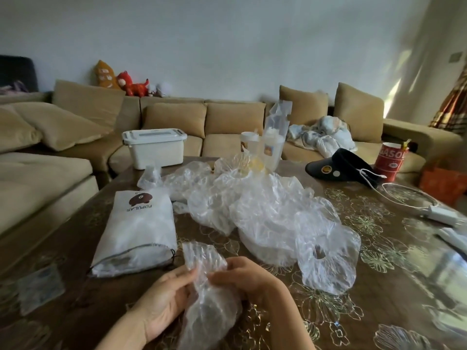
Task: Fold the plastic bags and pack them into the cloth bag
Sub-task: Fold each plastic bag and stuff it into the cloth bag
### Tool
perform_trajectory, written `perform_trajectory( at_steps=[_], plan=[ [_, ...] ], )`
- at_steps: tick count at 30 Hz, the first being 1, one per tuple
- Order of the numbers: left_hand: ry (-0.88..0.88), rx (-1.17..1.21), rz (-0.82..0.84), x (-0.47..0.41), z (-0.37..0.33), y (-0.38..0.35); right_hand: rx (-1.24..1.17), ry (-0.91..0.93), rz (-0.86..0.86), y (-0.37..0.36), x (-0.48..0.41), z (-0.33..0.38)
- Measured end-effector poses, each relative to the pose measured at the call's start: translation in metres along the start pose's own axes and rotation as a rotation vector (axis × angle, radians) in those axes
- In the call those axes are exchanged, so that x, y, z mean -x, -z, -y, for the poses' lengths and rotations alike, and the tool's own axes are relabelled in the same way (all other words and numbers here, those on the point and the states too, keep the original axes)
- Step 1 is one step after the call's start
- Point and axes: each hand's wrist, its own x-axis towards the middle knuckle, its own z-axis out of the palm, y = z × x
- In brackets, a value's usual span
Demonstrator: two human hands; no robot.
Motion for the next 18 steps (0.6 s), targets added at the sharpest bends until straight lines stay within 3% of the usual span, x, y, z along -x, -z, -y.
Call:
perform_trajectory(
  at_steps=[6,11,14,18],
  plan=[
    [-0.142,-0.454,-0.244,-0.010,0.008,0.001,-0.091,0.055,0.003,-0.001,0.006,-0.005],
    [-0.140,-0.287,-0.231,-0.003,0.009,-0.002,-0.233,0.125,0.035,-0.004,0.014,-0.008],
    [-0.113,-0.089,-0.222,0.002,0.006,-0.007,-0.170,0.185,-0.071,-0.007,0.018,-0.011],
    [-0.049,-0.224,-0.139,0.000,0.004,-0.005,0.010,0.246,-0.222,-0.010,0.022,-0.011]
  ],
)
